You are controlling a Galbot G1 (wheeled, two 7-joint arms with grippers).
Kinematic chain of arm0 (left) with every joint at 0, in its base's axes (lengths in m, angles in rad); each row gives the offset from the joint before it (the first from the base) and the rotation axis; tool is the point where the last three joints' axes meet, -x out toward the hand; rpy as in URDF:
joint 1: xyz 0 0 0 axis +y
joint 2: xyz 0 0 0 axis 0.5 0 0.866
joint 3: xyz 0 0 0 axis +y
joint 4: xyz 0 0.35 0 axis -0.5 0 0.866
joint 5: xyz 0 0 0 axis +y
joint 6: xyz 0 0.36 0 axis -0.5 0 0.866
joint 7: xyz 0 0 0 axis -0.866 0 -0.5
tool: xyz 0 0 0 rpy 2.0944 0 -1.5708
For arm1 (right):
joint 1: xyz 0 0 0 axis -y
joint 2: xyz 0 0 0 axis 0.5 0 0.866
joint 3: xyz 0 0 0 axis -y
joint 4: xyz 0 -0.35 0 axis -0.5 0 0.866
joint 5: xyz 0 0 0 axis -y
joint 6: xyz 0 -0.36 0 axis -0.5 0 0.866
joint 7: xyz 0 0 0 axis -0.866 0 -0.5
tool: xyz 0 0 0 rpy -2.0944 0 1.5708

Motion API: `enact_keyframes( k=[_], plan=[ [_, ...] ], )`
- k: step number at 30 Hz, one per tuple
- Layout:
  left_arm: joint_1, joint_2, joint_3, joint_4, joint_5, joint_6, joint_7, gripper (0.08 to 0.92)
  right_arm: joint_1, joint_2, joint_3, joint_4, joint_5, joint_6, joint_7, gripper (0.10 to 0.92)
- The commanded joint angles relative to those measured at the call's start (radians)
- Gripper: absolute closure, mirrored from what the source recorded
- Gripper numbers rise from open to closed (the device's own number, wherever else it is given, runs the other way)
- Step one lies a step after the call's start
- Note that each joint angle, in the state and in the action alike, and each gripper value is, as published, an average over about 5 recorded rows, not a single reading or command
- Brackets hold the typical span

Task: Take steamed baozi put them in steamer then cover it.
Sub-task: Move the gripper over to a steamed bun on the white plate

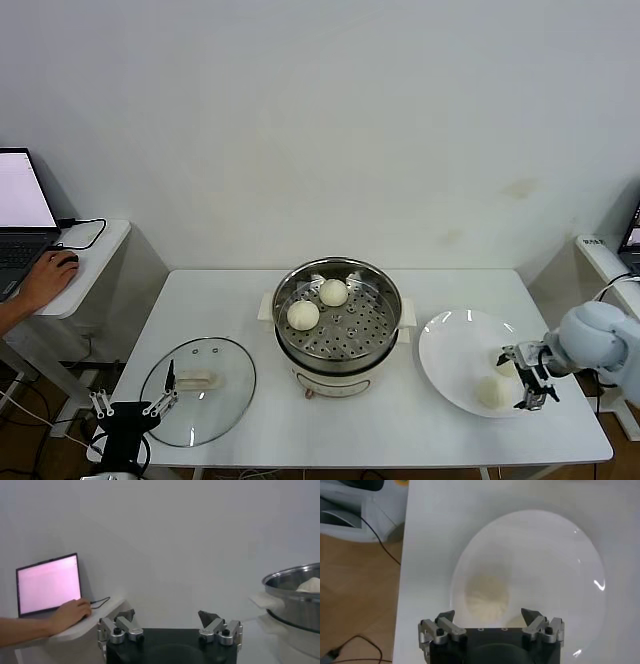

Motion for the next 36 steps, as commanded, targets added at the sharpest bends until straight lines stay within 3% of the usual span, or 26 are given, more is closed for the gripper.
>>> enact_keyframes(
  k=[1, 15, 36],
  plan=[
    [0.002, -0.001, -0.005, 0.003, 0.002, -0.001, 0.000, 0.177, -0.096, 0.056, 0.081, -0.051, -0.030, 0.007, 0.016, 0.202],
    [-0.008, -0.006, -0.005, 0.019, 0.001, -0.004, -0.001, 0.177, -0.088, 0.080, 0.065, -0.092, -0.058, -0.006, 0.029, 0.211],
    [-0.002, -0.011, -0.007, 0.010, 0.004, -0.006, -0.004, 0.177, -0.078, 0.093, 0.062, -0.088, -0.046, -0.019, 0.004, 0.407]
  ],
)
